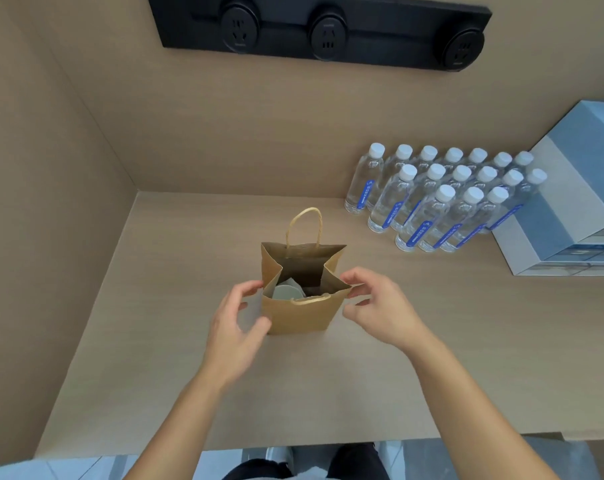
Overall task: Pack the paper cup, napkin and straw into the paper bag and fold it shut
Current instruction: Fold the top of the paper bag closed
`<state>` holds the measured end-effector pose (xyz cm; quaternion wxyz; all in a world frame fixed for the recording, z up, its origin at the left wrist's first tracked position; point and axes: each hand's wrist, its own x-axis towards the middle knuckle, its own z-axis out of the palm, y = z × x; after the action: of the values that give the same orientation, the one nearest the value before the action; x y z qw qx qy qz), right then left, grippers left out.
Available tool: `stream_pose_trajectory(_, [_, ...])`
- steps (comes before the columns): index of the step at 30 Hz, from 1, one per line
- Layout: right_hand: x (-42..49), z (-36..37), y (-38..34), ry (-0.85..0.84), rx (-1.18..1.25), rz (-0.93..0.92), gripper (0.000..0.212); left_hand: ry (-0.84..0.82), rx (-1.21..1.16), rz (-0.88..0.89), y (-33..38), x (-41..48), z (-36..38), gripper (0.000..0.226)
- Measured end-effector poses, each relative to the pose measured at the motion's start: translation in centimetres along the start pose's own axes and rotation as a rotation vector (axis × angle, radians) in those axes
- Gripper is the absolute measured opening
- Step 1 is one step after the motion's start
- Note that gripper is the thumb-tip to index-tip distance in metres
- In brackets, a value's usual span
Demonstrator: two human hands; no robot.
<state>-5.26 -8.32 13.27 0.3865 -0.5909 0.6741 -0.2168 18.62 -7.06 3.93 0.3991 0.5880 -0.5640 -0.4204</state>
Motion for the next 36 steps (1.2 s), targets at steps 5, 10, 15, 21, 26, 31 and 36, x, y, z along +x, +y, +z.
stream_pose_trajectory(5, [1.6, 2.7, 0.9, -0.028, 0.135, -0.053, 0.041, -0.093, -0.013, 0.1, 3.9, 1.2, 0.6, 0.046])
stream_pose_trajectory(10, [2.6, 3.3, 2.4, 0.141, 0.035, -0.162, 0.019, -0.094, -0.126, -0.023, 3.8, 2.8, -0.1, 0.045])
stream_pose_trajectory(15, [2.9, 3.8, 2.6, 0.214, 0.287, -0.059, 0.042, -0.121, -0.105, 0.021, 4.0, 4.1, -0.6, 0.056])
stream_pose_trajectory(21, [3.6, 4.1, 4.0, 0.237, 0.596, 0.023, 0.051, 0.078, 0.05, 0.154, 3.3, 3.9, 0.0, 0.048])
stream_pose_trajectory(26, [3.3, 4.3, 4.2, 0.241, 0.497, 0.0, 0.054, 0.006, 0.382, 0.297, 2.5, 3.8, -0.4, 0.048])
stream_pose_trajectory(31, [2.8, 5.1, 2.6, 0.155, 0.243, -0.091, 0.033, -0.09, 0.411, 0.299, 3.3, 4.2, -0.2, 0.022])
stream_pose_trajectory(36, [3.6, 5.9, 0.9, 0.06, -0.17, -0.151, 0.019, -0.278, 0.438, 0.247, 4.6, 5.3, 1.0, 0.014])
